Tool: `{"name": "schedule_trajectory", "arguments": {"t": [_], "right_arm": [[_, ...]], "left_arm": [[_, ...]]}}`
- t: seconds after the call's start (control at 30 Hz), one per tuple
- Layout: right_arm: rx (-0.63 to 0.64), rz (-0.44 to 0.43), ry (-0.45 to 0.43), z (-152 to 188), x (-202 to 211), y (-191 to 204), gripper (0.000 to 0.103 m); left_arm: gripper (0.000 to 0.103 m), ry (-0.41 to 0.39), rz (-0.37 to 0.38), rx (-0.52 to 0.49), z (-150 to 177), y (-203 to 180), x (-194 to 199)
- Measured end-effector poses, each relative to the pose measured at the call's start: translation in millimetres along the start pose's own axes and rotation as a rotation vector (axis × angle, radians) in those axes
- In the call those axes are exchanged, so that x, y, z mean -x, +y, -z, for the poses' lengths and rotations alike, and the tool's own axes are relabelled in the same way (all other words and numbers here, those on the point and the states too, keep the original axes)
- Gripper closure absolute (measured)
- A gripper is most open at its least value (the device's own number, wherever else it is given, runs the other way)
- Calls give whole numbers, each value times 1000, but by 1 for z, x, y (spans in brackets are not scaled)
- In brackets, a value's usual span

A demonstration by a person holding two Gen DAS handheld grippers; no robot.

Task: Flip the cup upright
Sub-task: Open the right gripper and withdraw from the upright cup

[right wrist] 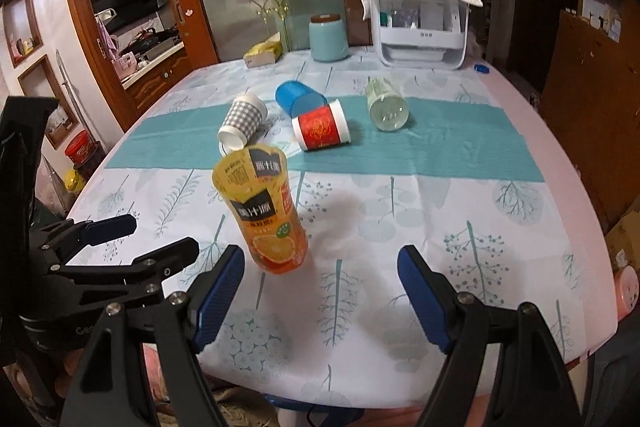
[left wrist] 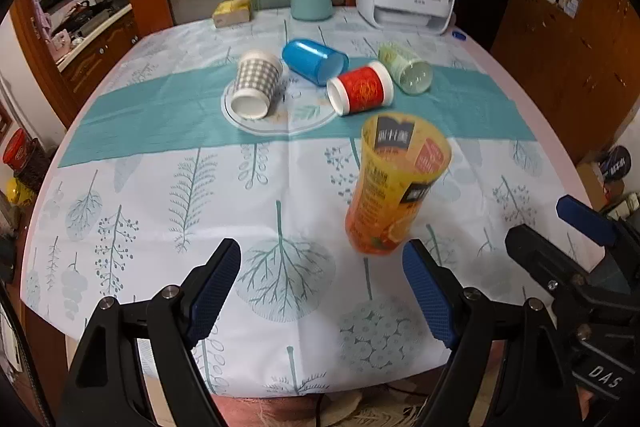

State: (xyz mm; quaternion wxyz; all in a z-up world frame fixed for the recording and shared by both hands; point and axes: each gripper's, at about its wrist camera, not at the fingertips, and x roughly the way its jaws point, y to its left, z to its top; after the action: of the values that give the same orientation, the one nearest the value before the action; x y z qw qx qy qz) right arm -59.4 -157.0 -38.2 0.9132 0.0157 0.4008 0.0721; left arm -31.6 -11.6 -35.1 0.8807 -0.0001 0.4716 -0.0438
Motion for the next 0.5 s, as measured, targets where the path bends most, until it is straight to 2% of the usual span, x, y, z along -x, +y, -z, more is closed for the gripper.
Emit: {"name": "schedule_trajectory", "arguments": {"t": [0.2,0.5], "right_arm": [[-1,1,-13,-5,3,0,24],[-1,10,-26,-9,6,0,24]], "left_arm": [[20,-42,-33,19,-2,-2,10],[20,-58,-54,28,-4,-6,13]]}}
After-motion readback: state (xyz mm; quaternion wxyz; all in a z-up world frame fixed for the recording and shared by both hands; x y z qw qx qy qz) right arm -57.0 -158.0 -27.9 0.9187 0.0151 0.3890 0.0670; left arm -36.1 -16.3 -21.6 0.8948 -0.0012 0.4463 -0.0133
